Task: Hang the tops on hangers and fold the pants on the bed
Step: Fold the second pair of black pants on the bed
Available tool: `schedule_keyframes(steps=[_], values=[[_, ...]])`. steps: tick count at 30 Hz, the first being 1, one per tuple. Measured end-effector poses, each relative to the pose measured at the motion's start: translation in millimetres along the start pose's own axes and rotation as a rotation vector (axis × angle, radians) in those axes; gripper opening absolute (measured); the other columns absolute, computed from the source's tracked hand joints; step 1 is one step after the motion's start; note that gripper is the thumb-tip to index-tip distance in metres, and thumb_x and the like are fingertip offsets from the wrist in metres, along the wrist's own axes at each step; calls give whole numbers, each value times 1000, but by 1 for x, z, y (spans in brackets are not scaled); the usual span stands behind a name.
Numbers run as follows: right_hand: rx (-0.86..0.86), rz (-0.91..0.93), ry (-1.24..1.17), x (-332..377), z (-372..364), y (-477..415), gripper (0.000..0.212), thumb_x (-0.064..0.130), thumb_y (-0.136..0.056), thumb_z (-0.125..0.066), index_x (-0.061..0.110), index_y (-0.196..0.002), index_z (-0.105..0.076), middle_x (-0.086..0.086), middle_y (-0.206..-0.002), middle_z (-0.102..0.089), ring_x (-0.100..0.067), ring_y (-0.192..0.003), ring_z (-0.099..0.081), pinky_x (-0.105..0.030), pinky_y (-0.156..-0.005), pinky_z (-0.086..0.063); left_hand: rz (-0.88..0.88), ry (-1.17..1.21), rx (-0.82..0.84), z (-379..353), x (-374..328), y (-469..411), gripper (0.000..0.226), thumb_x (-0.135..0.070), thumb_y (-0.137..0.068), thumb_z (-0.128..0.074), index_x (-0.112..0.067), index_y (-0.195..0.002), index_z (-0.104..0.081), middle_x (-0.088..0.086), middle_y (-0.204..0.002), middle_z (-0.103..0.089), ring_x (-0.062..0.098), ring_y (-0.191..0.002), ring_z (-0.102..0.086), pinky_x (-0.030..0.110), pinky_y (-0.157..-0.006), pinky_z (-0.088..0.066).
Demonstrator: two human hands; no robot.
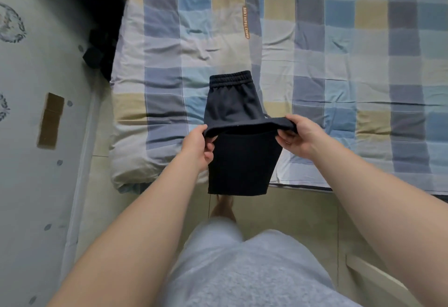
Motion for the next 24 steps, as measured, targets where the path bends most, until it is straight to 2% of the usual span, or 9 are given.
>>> schedule_keyframes(steps=[3, 8, 11, 13, 15, 16, 18, 21, 24], values=[[-30, -18, -25, 40, -34, -45, 11, 23, -97, -63, 14, -91, -60, -5, -82, -61, -17, -76, -65, -35, -66, -55, 13, -34, -10, -25, -44, -42, 9, -26, -97, -49, -24, -90, -54, -8, -68, -62, 3, -37, -35, 15, -31, -16], [-41, -45, -30, 88, -71, -125, 13, 22, -97, -61, 14, -88, -60, -4, -84, -64, -15, -75, -65, -33, -63, -54, -11, -70, -29, -61, -99, -116, 12, -20, -90, -52, -23, -83, -60, -10, -68, -63, 3, -38, -37, 16, -33, -17], [9, -55, -19, 103, -89, -174, 12, 23, -99, -58, 14, -93, -62, -4, -94, -69, -16, -83, -69, -34, -66, -55, -51, -46, -58, -76, -119, -162, 15, -26, -92, -54, -21, -95, -68, -8, -80, -73, 5, -41, -48, 16, -36, -25], [88, -78, 29, 100, -99, -205, 23, 31, -100, -56, 11, -111, -62, -7, -109, -70, -22, -104, -68, -39, -77, -55, -63, -29, -60, -81, -120, -189, 32, -44, -98, -53, -19, -109, -69, -4, -96, -76, 10, -54, -63, 17, -42, -35], [148, -112, 64, 88, -98, -229, 54, 44, -100, -54, 10, -141, -46, -11, -133, -60, -29, -125, -57, -51, -93, -53, -40, -54, -36, -84, -109, -209, 48, -59, -99, -47, -20, -122, -61, 1, -114, -72, 17, -79, -73, 22, -52, -47], [176, -126, 70, 81, -96, -239, 66, 51, -98, -53, 13, -150, -37, -12, -144, -52, -32, -133, -50, -58, -99, -48, -30, -70, -18, -85, -102, -217, 52, -63, -98, -46, -21, -128, -57, 2, -120, -68, 22, -90, -74, 28, -58, -52], [235, -156, 64, 65, -89, -251, 77, 63, -95, -49, 21, -156, -28, -12, -156, -38, -35, -144, -36, -68, -104, -39, -20, -101, 21, -83, -87, -228, 62, -66, -95, -47, -24, -140, -52, 4, -132, -62, 27, -108, -69, 39, -75, -55], [306, -188, 50, 41, -76, -257, 81, 71, -93, -44, 25, -158, -27, -10, -161, -31, -35, -150, -25, -71, -106, -34, -33, -144, 83, -76, -68, -232, 69, -71, -93, -47, -26, -146, -49, 4, -141, -57, 28, -125, -57, 45, -99, -48], [322, -203, 33, 14, -59, -253, 76, 70, -93, -44, 23, -152, -39, -11, -154, -42, -34, -145, -35, -64, -101, -43, -49, -207, 100, -64, -45, -224, 66, -71, -93, -47, -28, -143, -52, -1, -137, -60, 23, -125, -57, 43, -99, -46]])
Point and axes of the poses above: each hand's wrist, its own y-axis away from the middle knuckle, its own z-axis out of the back of the hand, x = y × z, the point moved 3 cm from there along -y, towards the middle knuckle
